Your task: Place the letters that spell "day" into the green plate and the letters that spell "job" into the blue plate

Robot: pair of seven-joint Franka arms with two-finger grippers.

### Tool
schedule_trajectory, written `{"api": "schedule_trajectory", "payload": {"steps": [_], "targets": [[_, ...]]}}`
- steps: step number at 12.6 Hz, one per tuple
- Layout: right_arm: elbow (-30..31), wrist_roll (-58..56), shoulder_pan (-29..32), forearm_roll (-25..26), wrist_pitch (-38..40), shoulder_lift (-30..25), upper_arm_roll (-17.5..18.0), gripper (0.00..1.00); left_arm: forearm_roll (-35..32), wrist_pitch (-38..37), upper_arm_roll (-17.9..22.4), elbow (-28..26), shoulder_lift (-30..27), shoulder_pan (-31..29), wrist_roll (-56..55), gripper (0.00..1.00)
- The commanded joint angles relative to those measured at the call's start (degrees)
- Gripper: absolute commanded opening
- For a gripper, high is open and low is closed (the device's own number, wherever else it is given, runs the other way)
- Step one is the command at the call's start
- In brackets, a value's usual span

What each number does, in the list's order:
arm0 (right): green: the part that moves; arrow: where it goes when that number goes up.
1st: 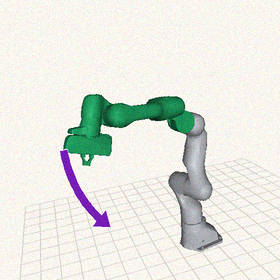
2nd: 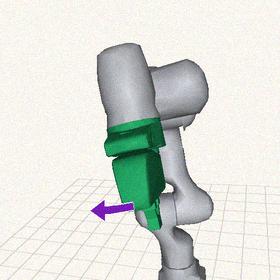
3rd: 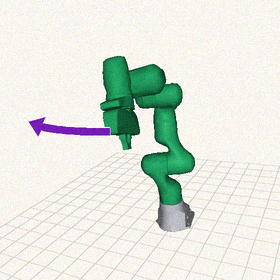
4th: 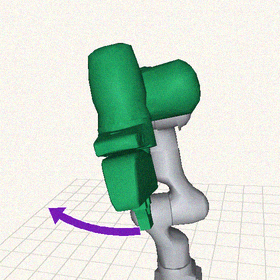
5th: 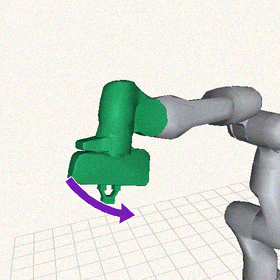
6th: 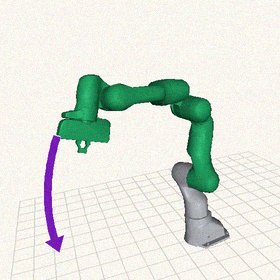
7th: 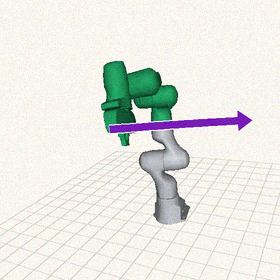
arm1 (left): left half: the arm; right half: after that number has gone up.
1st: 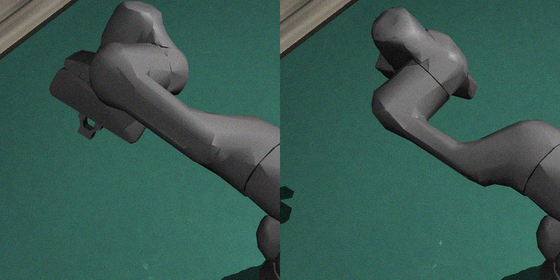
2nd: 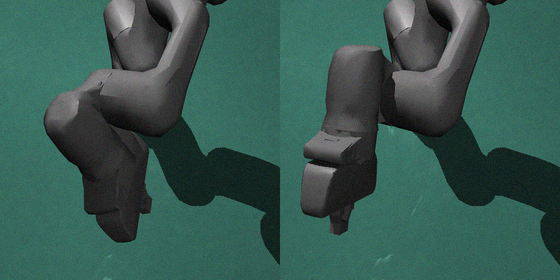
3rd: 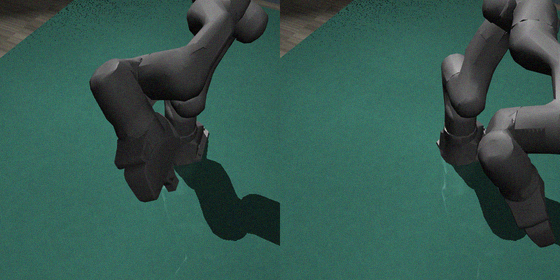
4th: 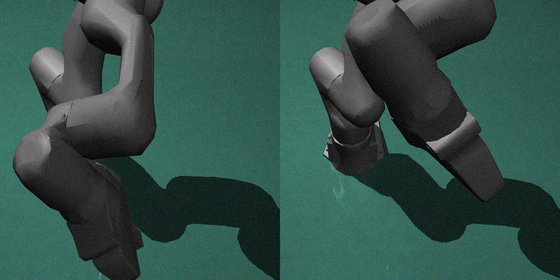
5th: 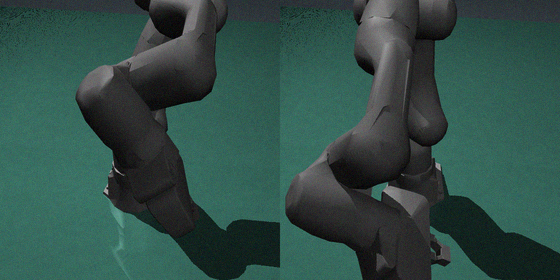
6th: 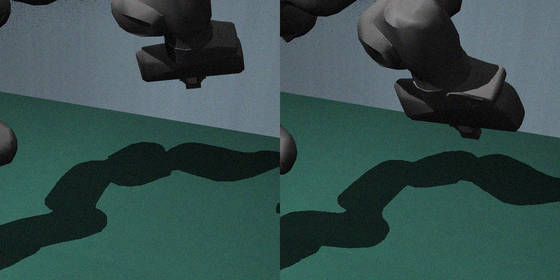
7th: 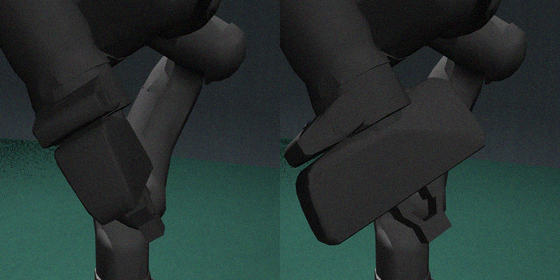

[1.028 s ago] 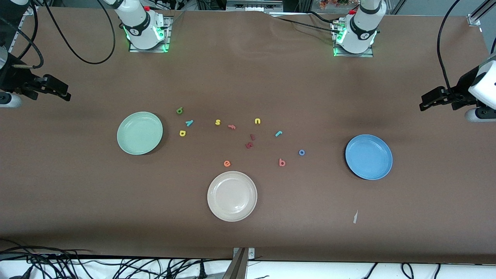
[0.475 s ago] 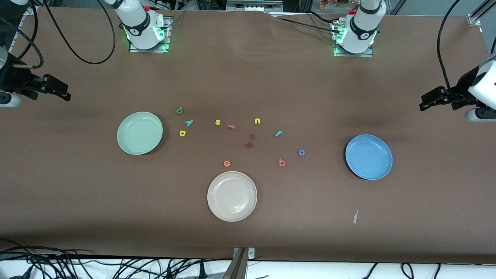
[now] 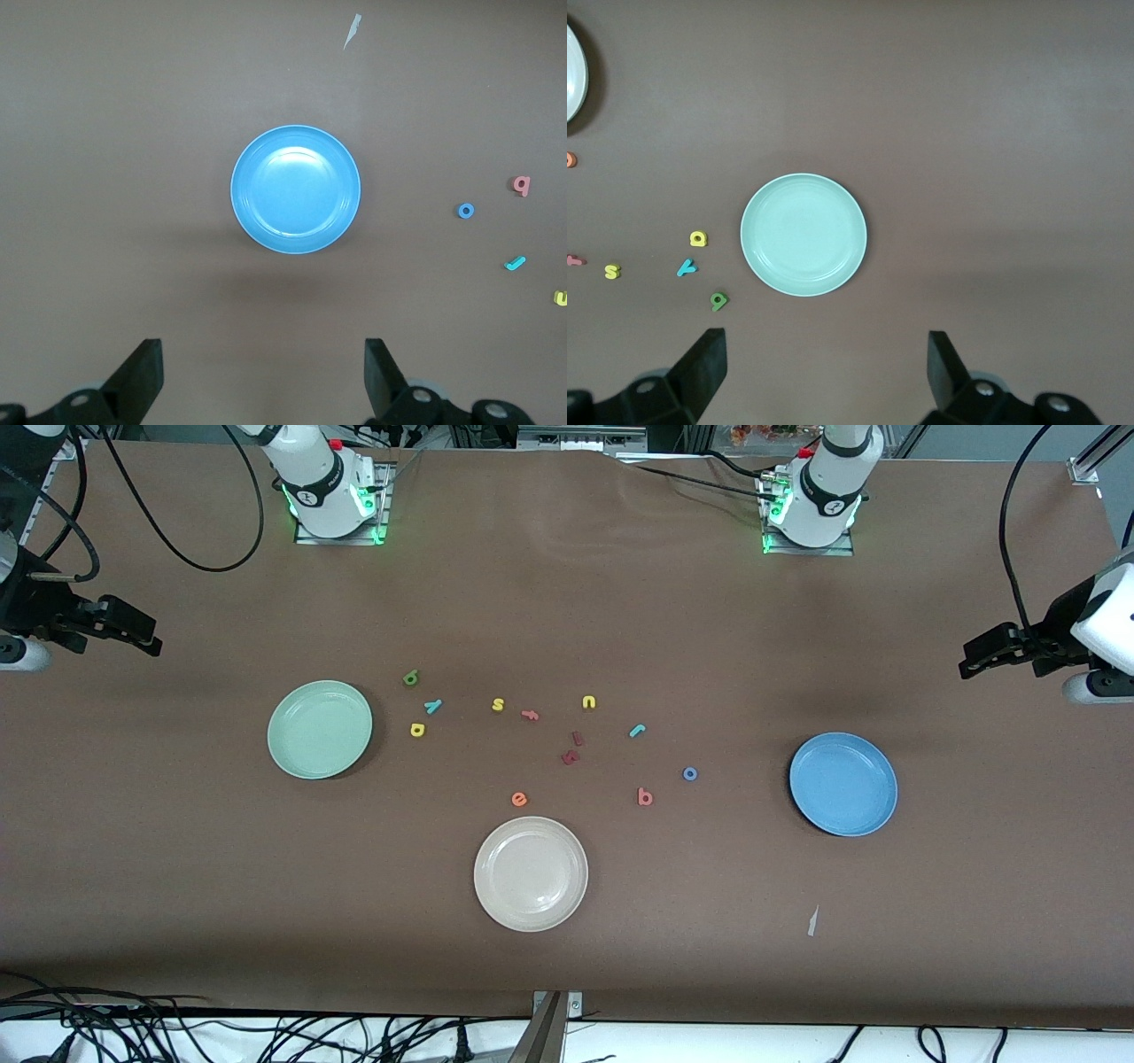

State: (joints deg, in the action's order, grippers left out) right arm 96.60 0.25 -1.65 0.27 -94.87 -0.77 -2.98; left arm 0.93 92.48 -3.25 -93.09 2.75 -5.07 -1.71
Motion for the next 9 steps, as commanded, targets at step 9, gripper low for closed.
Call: {"api": "schedule_trajectory", "payload": {"steps": [9], "targets": [[-1.77,-0.33,-1.6,0.87,1.08,5.23,1.14,1.0,1.09,-0.28,0.0,-0.25,2.61,-0.12,1.18,1.0]]}}
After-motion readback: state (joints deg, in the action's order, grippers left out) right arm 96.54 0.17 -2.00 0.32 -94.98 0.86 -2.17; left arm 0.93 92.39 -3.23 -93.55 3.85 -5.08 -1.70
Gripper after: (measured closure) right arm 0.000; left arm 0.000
